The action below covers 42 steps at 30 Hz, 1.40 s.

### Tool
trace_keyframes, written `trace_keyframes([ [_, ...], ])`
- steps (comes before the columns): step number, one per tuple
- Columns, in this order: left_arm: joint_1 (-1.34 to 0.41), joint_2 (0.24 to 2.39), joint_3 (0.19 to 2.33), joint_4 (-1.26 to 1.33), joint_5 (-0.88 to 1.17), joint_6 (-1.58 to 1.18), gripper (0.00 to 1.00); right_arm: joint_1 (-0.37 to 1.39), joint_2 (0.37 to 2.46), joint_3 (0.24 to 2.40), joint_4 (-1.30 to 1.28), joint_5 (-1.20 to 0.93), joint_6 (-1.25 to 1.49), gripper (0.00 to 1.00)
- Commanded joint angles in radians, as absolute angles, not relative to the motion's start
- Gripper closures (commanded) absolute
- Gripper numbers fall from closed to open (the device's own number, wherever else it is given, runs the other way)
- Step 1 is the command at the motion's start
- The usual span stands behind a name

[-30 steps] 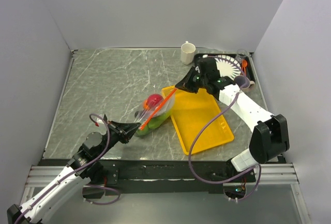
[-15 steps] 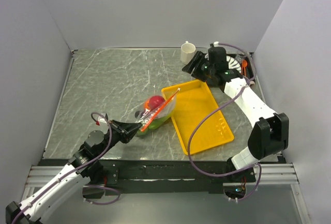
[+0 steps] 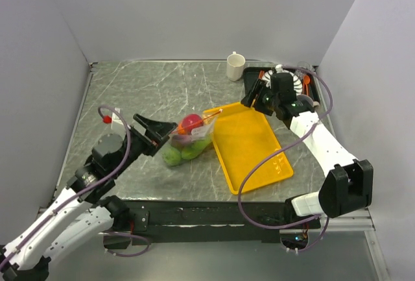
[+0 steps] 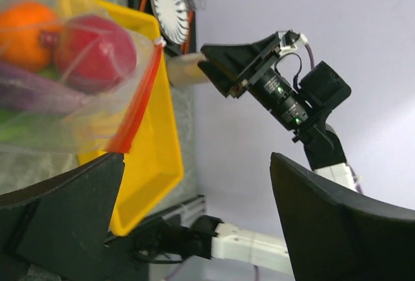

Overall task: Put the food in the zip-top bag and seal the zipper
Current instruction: Reset both arms

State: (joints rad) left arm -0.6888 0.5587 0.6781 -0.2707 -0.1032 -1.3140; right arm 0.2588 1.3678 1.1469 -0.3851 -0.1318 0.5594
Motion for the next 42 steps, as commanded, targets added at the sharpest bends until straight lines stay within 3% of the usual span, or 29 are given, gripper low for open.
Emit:
trace_keyframes([
  [1, -0.689, 0.656, 0.837, -0.416, -0.192, -1.089, 0.01, 0.253, 1.332, 1.105, -0.402, -0.091, 0.472, 0.29],
  [13, -0.677, 0.752, 1.035, -0.534, -0.298, -0.905, 0.01, 0.252, 1.316, 1.025, -0.416, -0.040, 0.434, 0.27],
  [19, -0.536, 0.865, 1.084, -0.522, -0.168, -0.776, 0.01, 0.253, 1.287, 0.988, -0.399, -0.084, 0.374, 0.11],
  [21, -0.441, 0.949, 1.118, -0.511, -0.025, -0.713, 0.01, 0.252, 1.252, 0.963, -0.387, -0.071, 0.357, 0.08],
  [24, -0.367, 1.118, 1.219, -0.576, 0.017, -0.649, 0.01, 0.250, 1.192, 0.925, -0.368, -0.020, 0.338, 0.05],
  [31, -0.351, 1.417, 1.422, -0.756, -0.186, -0.638, 0.01, 0.253, 1.078, 0.882, -0.338, 0.090, 0.344, 0.01],
  [42, -0.330, 1.207, 1.201, -0.489, -0.170, -0.635, 0.01, 0.252, 1.025, 0.828, -0.292, 0.113, 0.353, 0.00],
])
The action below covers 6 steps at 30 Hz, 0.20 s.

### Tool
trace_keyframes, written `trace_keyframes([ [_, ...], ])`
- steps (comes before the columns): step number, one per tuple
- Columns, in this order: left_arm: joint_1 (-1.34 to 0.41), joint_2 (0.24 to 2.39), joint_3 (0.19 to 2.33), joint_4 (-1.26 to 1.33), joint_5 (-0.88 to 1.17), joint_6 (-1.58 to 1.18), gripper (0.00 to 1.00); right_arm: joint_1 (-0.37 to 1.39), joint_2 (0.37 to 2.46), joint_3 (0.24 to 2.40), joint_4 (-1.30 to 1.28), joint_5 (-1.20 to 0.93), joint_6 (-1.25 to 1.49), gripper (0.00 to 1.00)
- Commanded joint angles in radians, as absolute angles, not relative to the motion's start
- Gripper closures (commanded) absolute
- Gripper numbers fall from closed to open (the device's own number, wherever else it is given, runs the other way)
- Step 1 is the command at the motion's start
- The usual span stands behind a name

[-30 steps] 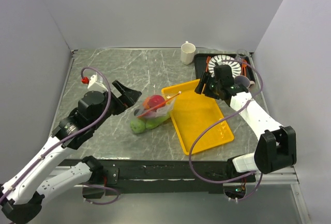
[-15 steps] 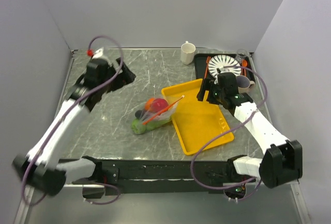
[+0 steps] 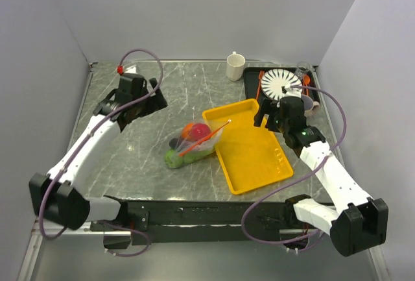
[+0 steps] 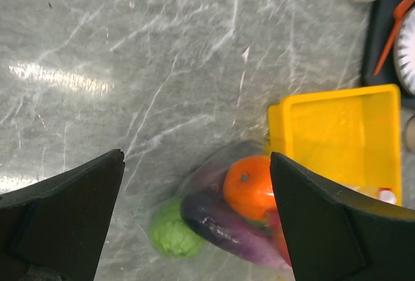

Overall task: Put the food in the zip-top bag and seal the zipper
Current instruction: Reset both arms

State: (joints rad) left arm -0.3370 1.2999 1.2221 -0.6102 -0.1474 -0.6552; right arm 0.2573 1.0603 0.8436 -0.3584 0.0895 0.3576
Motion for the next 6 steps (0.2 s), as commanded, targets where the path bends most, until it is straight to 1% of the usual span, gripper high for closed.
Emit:
trace_keyframes([
  [1, -0.330, 1.188, 1.189, -0.483, -0.187, -0.631, 0.01, 0.252, 1.020, 0.819, -0.281, 0.117, 0.351, 0.00],
  [3, -0.325, 1.172, 1.172, -0.459, -0.199, -0.606, 0.01, 0.252, 1.002, 0.805, -0.250, 0.129, 0.350, 0.00],
  [6, -0.324, 1.123, 1.132, -0.390, -0.247, -0.583, 0.01, 0.253, 0.982, 0.753, -0.194, 0.234, 0.374, 0.00],
])
